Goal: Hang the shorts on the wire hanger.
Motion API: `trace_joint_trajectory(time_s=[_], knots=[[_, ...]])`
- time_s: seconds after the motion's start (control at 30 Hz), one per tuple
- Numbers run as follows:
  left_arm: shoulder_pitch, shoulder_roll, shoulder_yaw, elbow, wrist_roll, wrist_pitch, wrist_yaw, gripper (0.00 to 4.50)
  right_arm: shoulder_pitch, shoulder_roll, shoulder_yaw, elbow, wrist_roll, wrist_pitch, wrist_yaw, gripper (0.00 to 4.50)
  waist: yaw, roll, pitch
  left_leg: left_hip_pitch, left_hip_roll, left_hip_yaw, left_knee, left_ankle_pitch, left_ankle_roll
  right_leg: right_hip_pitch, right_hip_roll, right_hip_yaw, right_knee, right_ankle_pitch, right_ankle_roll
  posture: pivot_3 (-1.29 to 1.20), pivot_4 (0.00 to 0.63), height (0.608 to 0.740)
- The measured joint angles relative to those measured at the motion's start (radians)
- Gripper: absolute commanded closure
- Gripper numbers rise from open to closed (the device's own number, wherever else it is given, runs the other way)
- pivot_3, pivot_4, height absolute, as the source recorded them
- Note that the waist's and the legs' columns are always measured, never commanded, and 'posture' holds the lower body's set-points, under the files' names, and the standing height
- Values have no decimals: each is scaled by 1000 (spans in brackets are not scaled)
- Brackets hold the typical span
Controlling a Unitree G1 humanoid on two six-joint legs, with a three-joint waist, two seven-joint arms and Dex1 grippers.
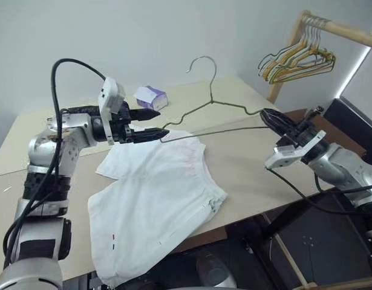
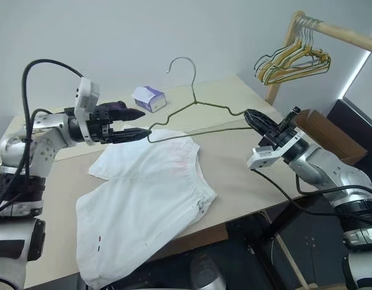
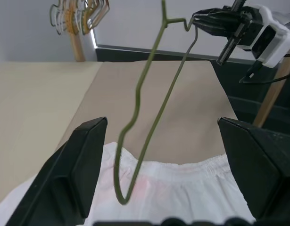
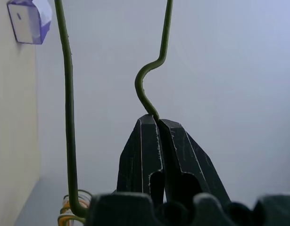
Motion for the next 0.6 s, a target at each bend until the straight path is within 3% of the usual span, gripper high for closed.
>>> trace_joint_trajectory(time_s=[0.37,0.6], knots=[[-75,-38,-175,195,177,-137,-226,40,-20,20,-41,-81,7,-12,47,4500,-54,-1,0,3,1,2,0,0,0,3,0,0,0,0,0,-529,0,740],[-75,-74,-177,247,234,-179,-192,1162,-20,20,-68,-93,8,-12,74,4500,-61,-2,1,8,1,2,-1,0,0,9,0,0,-3,0,1,-526,0,740]])
